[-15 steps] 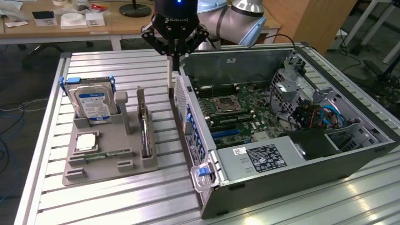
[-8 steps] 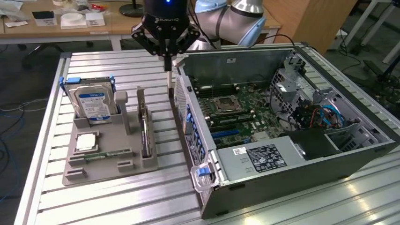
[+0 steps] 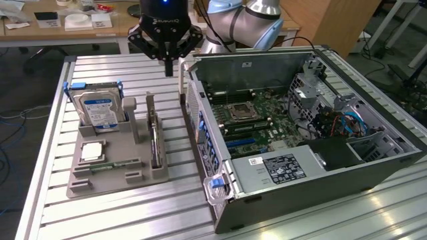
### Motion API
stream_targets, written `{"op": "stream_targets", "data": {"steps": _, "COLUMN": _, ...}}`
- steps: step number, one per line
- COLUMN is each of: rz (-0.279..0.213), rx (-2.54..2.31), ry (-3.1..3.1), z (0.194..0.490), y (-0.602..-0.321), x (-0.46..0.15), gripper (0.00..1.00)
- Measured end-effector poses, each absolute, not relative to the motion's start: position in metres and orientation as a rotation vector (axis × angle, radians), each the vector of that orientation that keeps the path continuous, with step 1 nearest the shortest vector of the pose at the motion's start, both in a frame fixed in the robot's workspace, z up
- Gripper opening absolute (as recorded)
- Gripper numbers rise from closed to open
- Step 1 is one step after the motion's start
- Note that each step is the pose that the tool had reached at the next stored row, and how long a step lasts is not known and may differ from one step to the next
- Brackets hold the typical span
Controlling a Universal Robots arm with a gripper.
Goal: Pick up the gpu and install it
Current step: 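Reach for the gpu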
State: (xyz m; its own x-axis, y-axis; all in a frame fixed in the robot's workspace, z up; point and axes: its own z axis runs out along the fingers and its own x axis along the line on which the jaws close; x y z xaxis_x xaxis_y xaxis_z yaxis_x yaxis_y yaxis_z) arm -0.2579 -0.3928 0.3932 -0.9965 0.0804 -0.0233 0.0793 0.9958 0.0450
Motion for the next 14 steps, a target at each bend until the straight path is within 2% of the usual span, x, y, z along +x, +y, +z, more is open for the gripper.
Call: {"op": "stream_targets", "data": {"steps": 14, "rz": 0.069, "rx": 0.125, "ry": 3.113, "z": 0.392, "y": -0.393, "x": -0.280, "gripper": 0.11}}
